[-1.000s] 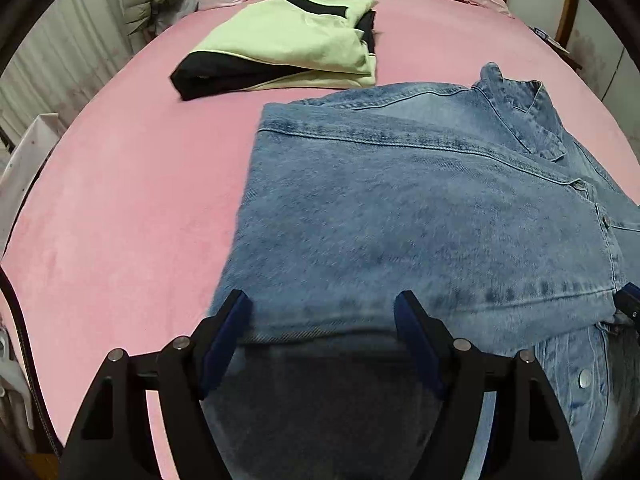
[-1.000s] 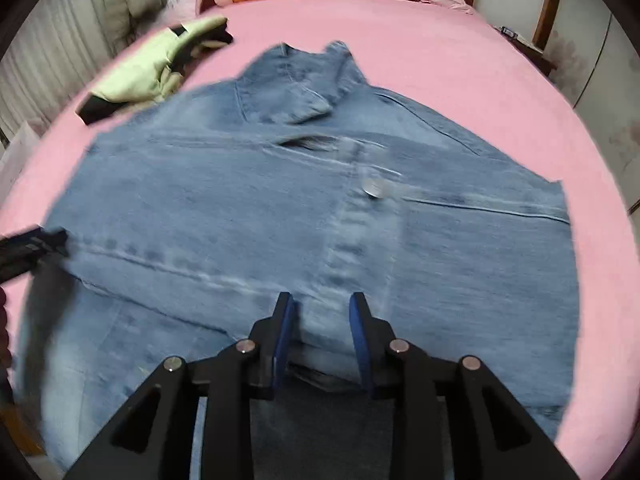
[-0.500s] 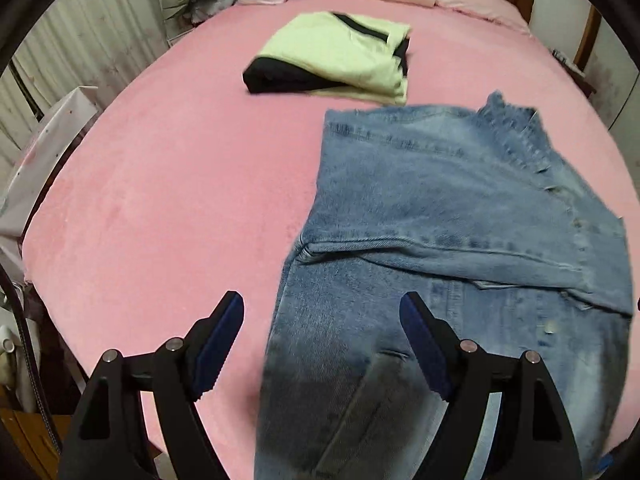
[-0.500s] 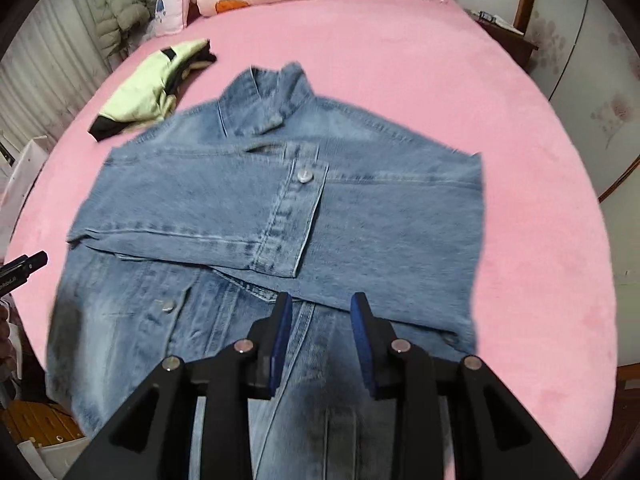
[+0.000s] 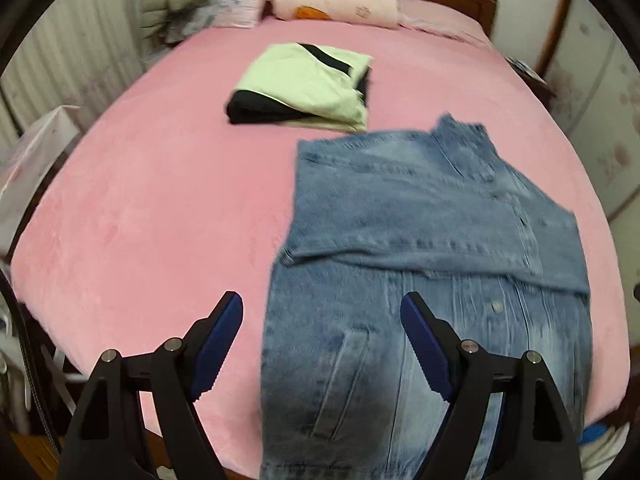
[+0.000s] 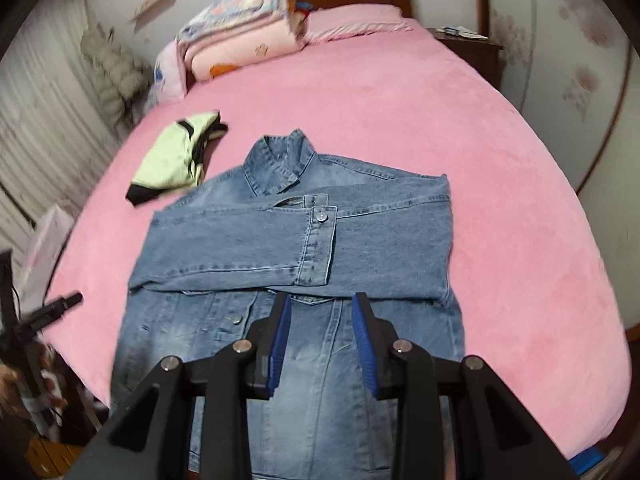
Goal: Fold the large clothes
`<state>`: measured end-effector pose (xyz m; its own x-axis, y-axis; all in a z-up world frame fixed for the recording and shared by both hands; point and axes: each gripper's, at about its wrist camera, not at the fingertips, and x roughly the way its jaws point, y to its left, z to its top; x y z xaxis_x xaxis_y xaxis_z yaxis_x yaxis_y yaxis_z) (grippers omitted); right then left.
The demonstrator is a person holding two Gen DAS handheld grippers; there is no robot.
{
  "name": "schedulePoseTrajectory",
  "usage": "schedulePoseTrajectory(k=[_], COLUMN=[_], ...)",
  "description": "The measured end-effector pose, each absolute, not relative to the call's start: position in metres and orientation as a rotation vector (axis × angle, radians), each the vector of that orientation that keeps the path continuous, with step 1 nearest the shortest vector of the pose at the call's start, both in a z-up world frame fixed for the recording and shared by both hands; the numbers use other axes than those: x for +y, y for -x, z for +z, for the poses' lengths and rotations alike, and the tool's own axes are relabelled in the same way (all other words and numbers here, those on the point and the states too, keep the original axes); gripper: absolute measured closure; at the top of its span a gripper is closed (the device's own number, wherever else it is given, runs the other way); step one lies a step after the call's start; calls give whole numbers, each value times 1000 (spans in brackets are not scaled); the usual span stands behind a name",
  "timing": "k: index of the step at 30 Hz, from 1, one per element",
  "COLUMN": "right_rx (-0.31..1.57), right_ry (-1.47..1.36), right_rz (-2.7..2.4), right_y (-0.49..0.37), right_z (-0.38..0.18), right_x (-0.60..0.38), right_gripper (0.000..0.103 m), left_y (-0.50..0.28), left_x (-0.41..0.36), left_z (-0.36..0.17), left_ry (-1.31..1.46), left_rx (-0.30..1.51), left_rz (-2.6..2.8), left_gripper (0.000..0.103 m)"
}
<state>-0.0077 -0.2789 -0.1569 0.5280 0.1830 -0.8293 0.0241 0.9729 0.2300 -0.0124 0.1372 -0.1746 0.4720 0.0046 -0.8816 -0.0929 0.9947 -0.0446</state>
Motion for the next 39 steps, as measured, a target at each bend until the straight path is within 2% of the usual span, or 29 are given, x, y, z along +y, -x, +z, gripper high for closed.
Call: schedulePoseTrajectory(k=[17, 22, 32, 39], right_rx=[1036, 1015, 949, 977], right_ry=[-263, -201, -168, -159], right_rz=[-40, -42, -117, -134], right_y=[103, 121, 156, 174], right_z=[-194, -196, -209, -232], right_x=[-265, -263, -285, -303], right_gripper=[67, 55, 52, 51], left_y=[81, 100, 129, 138], left_x=[126, 122, 130, 132], left_z=[-214, -229, -247, -270], left_ry=[25, -8, -1, -17], left_rx=[1107, 1114, 1078, 1068], left_rz=[-39, -59, -21, 12], left_gripper=[23, 23, 23, 23])
